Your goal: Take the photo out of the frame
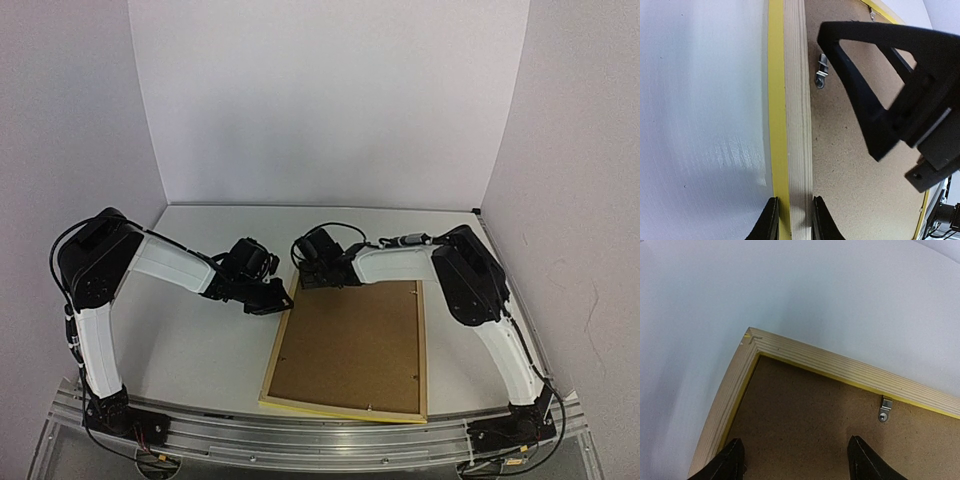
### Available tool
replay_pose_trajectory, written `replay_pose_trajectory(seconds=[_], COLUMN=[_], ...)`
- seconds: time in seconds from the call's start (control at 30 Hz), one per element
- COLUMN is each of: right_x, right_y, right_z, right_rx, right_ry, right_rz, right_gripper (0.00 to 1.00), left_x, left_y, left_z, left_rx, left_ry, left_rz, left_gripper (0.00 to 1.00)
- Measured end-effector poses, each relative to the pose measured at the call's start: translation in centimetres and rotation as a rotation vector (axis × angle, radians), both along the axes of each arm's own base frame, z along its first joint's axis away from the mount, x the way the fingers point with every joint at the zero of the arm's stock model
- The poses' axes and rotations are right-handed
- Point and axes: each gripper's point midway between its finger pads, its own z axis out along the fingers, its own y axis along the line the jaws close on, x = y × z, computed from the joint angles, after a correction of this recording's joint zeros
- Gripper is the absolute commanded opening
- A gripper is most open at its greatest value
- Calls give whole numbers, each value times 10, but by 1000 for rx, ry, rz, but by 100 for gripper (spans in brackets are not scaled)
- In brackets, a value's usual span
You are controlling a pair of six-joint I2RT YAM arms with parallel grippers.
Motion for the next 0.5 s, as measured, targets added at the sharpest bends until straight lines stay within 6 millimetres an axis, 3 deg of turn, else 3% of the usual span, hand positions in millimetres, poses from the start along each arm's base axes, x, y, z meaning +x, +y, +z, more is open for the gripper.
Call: replay_pose_trajectory(seconds=[0.1, 0.37, 0.5], right_x=[-12, -49, -69], right_y=[-6, -32, -54], right_z=[15, 96, 101], right_rx=[3, 120, 145], right_ry=[33, 17, 36], right_rz=[44, 77, 52], right_gripper=[68, 68, 68], left_x=[0, -2, -2], left_y=[0, 1, 1], left_z=[1, 1, 1], left_rx=[-1, -2, 1], left_ry=[0, 2, 0], left_rz=[1, 16, 21], left_gripper=[0, 0, 0])
